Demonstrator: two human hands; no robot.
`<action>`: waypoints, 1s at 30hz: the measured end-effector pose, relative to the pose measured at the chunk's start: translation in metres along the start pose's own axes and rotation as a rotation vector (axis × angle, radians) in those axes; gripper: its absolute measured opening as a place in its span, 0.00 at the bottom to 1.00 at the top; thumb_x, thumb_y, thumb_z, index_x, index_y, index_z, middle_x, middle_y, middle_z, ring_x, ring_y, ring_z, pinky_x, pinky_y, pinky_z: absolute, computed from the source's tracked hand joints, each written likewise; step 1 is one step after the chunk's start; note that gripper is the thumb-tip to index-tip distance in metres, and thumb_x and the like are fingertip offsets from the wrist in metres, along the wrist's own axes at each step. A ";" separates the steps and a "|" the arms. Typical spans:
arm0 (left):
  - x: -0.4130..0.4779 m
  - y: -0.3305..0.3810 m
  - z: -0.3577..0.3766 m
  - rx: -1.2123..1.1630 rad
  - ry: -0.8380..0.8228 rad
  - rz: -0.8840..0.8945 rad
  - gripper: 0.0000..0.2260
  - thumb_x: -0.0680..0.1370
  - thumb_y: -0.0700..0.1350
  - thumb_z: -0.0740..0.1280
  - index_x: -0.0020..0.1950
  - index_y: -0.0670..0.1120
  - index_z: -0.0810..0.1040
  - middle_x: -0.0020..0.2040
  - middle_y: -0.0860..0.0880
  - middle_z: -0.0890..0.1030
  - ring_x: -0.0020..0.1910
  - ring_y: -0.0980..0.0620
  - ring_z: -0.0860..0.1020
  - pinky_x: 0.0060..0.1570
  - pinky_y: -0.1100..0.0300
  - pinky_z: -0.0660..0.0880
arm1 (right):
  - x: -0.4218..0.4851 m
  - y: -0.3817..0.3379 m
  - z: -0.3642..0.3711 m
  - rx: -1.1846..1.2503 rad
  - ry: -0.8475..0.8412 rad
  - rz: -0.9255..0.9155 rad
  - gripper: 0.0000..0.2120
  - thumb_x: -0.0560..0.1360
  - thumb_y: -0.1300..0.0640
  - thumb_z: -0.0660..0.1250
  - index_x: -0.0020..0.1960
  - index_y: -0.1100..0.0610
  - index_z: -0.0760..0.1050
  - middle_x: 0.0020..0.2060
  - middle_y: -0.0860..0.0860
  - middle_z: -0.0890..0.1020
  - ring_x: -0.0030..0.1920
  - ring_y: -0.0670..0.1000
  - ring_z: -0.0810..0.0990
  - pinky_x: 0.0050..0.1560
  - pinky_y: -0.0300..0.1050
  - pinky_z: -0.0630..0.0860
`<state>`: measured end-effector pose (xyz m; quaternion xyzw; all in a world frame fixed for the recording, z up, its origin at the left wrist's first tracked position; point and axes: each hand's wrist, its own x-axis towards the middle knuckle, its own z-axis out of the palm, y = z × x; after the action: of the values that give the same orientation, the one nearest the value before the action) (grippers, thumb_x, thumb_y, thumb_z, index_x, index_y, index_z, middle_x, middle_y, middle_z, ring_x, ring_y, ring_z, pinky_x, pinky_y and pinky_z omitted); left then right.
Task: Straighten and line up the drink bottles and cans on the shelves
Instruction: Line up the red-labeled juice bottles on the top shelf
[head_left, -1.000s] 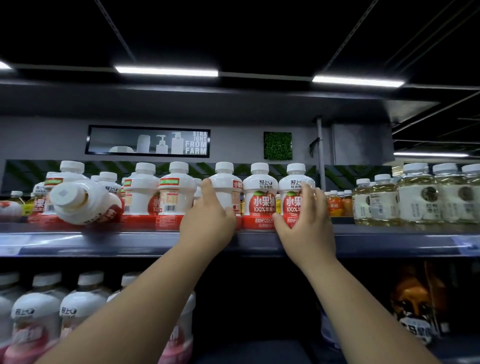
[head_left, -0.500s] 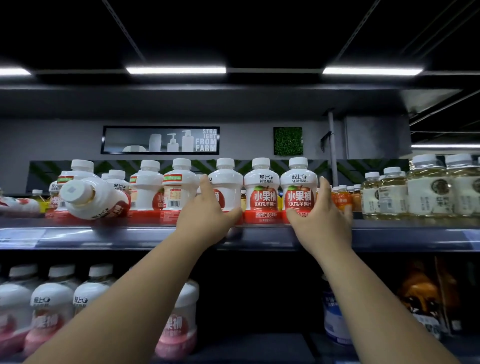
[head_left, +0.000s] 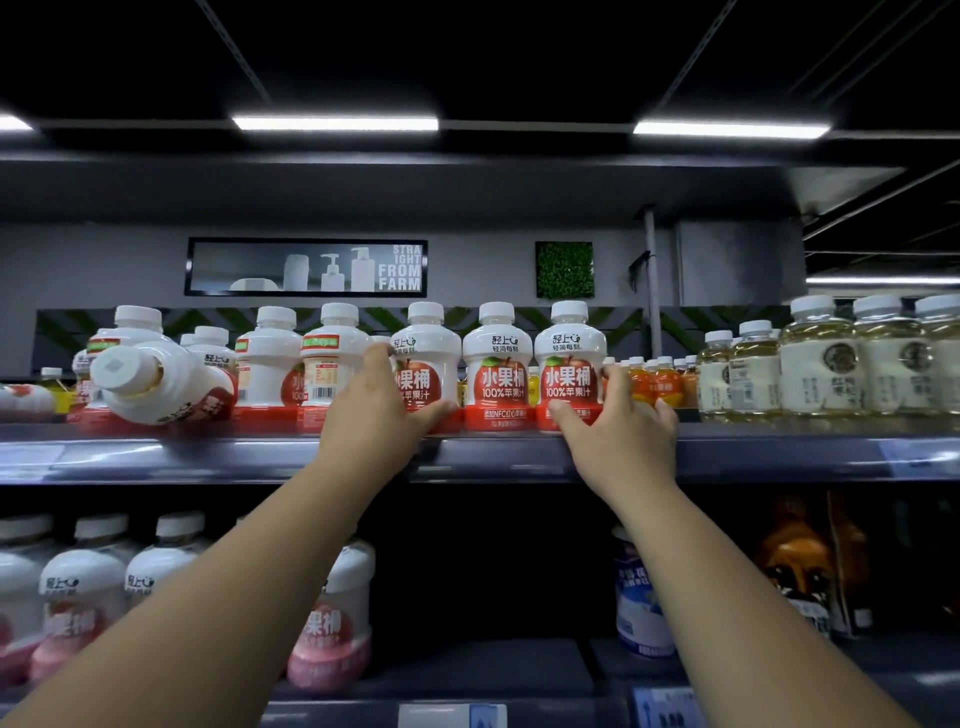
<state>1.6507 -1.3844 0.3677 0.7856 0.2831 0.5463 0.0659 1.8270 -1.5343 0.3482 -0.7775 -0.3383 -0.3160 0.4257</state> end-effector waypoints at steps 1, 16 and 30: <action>-0.001 0.001 -0.001 -0.005 -0.005 -0.001 0.38 0.69 0.62 0.75 0.69 0.48 0.62 0.62 0.43 0.77 0.58 0.40 0.77 0.55 0.46 0.76 | -0.001 0.000 0.000 -0.016 -0.004 -0.005 0.33 0.78 0.33 0.57 0.75 0.51 0.56 0.63 0.52 0.78 0.66 0.56 0.74 0.78 0.56 0.48; -0.027 -0.018 -0.017 0.153 0.023 0.207 0.27 0.76 0.53 0.68 0.74 0.50 0.67 0.66 0.46 0.73 0.64 0.45 0.70 0.63 0.52 0.66 | -0.019 -0.014 0.011 0.040 0.114 -0.107 0.33 0.77 0.39 0.62 0.76 0.51 0.56 0.73 0.54 0.67 0.75 0.57 0.62 0.78 0.61 0.45; -0.002 -0.140 -0.089 0.138 0.028 0.235 0.26 0.74 0.51 0.69 0.71 0.47 0.68 0.68 0.47 0.71 0.67 0.46 0.68 0.67 0.52 0.65 | -0.075 -0.199 0.086 0.360 0.014 -0.351 0.31 0.75 0.51 0.69 0.74 0.52 0.62 0.64 0.50 0.72 0.62 0.52 0.72 0.59 0.44 0.71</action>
<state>1.5179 -1.2876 0.3433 0.8082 0.2267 0.5405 -0.0568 1.6435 -1.3965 0.3417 -0.6164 -0.5160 -0.3250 0.4982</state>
